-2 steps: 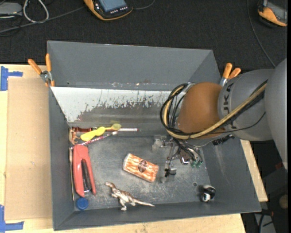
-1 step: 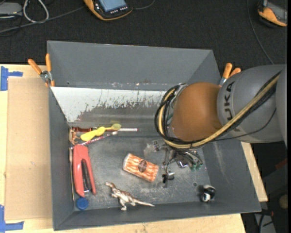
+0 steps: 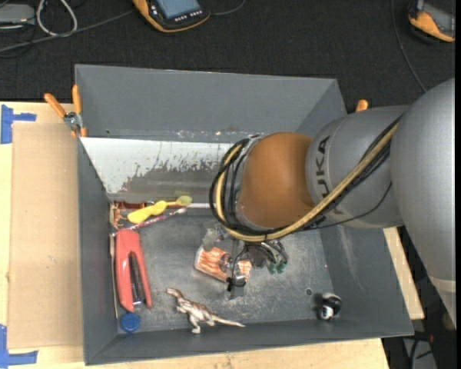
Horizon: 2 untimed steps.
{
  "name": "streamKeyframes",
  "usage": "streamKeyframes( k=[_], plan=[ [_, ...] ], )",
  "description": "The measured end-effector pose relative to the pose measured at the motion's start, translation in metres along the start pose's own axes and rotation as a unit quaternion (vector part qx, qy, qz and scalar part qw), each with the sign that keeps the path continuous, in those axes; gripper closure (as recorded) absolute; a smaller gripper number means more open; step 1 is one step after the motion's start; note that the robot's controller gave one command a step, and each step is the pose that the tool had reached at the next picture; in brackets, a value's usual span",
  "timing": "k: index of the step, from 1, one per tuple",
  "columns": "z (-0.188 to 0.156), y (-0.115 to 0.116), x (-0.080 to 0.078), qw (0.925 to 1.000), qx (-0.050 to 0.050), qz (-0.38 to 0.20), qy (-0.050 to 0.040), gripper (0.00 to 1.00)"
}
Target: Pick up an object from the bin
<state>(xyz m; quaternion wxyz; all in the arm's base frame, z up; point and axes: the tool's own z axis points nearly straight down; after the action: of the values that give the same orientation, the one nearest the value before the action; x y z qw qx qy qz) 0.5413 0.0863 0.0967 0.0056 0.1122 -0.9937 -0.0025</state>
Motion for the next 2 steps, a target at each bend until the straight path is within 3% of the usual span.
streamKeyframes(
  k=[1, 2],
  plan=[
    [0.0274, -0.0055, -0.009, 1.0, 0.002, -0.007, -0.0054, 0.0],
    [0.0254, -0.0102, -0.0046, 0.9988, 0.0, 0.049, -0.0055, 1.0]
  ],
)
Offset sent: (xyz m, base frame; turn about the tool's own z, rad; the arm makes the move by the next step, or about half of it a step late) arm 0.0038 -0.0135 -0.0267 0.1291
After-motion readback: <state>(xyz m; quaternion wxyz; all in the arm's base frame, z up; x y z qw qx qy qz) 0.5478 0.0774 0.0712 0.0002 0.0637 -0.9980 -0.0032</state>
